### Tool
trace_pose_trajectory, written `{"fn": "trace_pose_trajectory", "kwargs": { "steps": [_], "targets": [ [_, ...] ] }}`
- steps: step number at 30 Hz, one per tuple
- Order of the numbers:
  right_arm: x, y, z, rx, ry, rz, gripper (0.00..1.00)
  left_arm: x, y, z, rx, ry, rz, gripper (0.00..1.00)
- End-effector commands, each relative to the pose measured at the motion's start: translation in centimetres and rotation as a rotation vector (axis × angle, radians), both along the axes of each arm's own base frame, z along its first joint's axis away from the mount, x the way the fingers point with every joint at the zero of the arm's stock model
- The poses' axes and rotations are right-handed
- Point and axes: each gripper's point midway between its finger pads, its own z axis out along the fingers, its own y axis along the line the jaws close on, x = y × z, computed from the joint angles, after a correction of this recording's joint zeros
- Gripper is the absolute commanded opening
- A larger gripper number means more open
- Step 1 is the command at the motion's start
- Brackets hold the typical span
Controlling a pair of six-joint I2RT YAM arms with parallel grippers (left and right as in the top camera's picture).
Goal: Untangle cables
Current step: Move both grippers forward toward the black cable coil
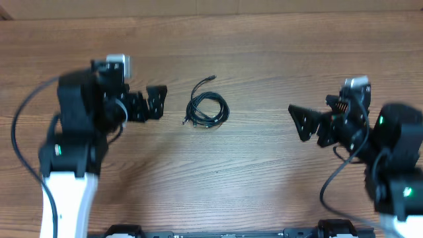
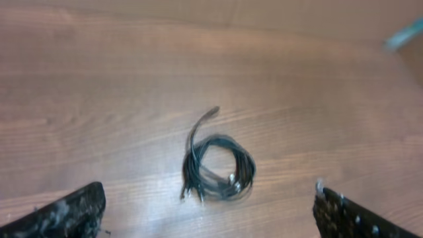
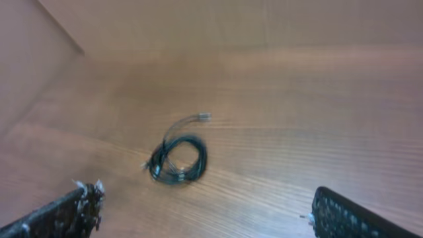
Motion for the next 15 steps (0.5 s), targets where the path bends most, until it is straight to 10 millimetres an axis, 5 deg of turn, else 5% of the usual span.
{"fn": "trace_pose_trajectory", "kwargs": {
  "steps": [1, 6, 12, 15],
  "targets": [
    [1.4, 0.0, 1.6, 0.006, 0.087, 0.002, 1.00, 2.4, -1.4, 1.9, 0.098, 0.027, -0.073, 1.00],
    [3.4, -0.2, 0.2, -0.007, 0.246, -0.005, 1.00, 4.3, -5.5, 1.2, 0.064, 0.086, -0.184, 1.00],
    [3.9, 0.7, -2.7, 0.030, 0.381, 0.036, 1.00, 3.5, -10.3, -2.2, -0.137, 0.292, -0.305, 1.00],
    [3.9, 0.6, -3.0, 0.030, 0.395, 0.036, 1.00, 4.3, -10.3, -4.9, -0.154, 0.401, -0.223, 0.78]
  ]
}}
